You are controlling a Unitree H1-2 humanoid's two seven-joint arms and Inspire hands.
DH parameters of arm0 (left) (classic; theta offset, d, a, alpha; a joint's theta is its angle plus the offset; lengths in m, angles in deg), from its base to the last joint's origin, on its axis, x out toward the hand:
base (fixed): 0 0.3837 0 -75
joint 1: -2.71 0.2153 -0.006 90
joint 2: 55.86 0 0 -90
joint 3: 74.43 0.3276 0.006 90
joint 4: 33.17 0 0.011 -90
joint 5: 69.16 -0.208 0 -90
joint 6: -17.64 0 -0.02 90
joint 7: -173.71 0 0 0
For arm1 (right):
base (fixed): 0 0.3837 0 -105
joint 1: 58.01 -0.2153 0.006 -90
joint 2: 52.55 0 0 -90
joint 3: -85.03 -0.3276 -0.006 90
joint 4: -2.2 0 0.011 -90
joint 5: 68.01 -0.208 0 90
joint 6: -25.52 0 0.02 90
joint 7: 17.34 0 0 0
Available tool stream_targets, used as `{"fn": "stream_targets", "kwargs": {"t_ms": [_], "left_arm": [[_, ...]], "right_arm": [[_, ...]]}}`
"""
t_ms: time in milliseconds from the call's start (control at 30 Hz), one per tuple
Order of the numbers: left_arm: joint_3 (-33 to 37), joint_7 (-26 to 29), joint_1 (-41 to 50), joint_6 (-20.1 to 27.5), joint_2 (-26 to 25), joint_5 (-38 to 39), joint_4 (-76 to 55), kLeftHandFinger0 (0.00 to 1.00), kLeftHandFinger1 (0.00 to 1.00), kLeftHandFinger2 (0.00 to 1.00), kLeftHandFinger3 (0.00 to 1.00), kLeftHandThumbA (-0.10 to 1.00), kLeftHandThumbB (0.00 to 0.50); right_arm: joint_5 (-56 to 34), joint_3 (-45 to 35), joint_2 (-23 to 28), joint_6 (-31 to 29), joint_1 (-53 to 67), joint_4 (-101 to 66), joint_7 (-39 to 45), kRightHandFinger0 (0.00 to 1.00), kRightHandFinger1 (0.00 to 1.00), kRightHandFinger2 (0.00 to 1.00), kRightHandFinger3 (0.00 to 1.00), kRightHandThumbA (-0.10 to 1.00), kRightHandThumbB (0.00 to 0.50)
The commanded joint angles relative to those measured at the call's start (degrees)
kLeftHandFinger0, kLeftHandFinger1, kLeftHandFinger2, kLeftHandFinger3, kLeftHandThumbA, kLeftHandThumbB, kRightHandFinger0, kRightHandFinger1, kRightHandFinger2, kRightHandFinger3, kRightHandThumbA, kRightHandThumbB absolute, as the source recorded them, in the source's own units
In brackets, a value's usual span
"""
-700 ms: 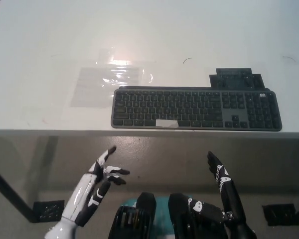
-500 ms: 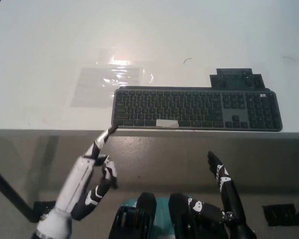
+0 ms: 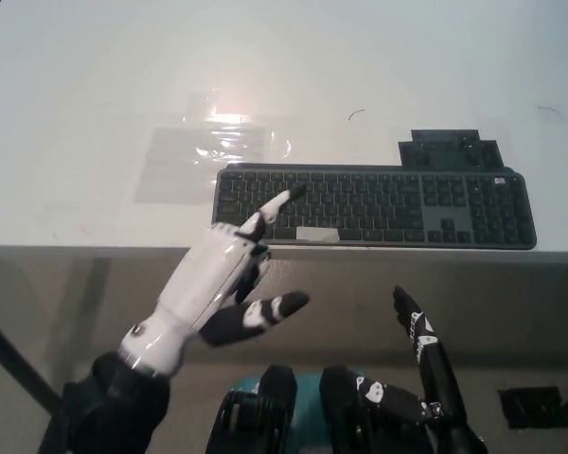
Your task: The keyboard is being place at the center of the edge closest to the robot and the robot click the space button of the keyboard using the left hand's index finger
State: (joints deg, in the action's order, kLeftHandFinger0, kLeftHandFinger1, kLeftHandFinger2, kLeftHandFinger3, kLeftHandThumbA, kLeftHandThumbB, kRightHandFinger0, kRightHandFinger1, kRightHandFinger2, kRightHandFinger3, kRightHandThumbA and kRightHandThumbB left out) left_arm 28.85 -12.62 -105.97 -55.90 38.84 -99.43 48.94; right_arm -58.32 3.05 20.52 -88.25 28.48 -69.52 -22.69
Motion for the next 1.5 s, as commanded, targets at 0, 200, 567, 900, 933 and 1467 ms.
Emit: {"fn": "stream_targets", "kwargs": {"t_ms": [0,200,567,900,933,1467], "left_arm": [[1.6,-0.9,-4.5,-3.6,0.7,-5.5,3.3,0.00,0.00,0.00,1.00,1.00,0.429],[3.0,-0.9,-8.3,-6.0,1.4,-6.5,8.8,0.00,0.05,0.13,1.00,1.00,0.386],[4.6,1.4,-12.3,-6.8,2.6,-8.2,19.4,0.00,0.08,0.24,1.00,1.00,0.361],[6.1,4.0,-12.4,-6.5,2.8,-9.5,27.1,0.00,0.06,0.26,1.00,1.00,0.372],[6.2,4.1,-12.2,-6.2,2.9,-9.4,27.7,0.00,0.06,0.25,1.00,1.00,0.367],[6.7,7.0,-14.0,-5.2,2.2,-9.0,38.2,0.00,0.11,0.29,1.00,1.00,0.387]], "right_arm": [[0.5,0.4,0.0,-3.2,-1.2,-1.2,-0.8,1.00,1.00,1.00,1.00,1.00,0.327],[0.5,0.3,-0.1,-3.2,-1.4,-1.1,-0.9,1.00,1.00,1.00,1.00,1.00,0.340],[0.6,0.3,0.1,-3.2,-0.9,-1.7,-0.6,1.00,1.00,1.00,1.00,1.00,0.330],[0.7,0.4,0.3,-3.2,-0.8,-1.6,-0.6,1.00,1.00,1.00,1.00,1.00,0.320],[0.6,0.5,0.4,-3.2,-0.8,-1.6,-0.6,1.00,1.00,1.00,1.00,1.00,0.320],[0.9,0.3,0.2,-3.2,-1.4,-1.4,-0.8,1.00,1.00,1.00,1.00,1.00,0.324]]}}
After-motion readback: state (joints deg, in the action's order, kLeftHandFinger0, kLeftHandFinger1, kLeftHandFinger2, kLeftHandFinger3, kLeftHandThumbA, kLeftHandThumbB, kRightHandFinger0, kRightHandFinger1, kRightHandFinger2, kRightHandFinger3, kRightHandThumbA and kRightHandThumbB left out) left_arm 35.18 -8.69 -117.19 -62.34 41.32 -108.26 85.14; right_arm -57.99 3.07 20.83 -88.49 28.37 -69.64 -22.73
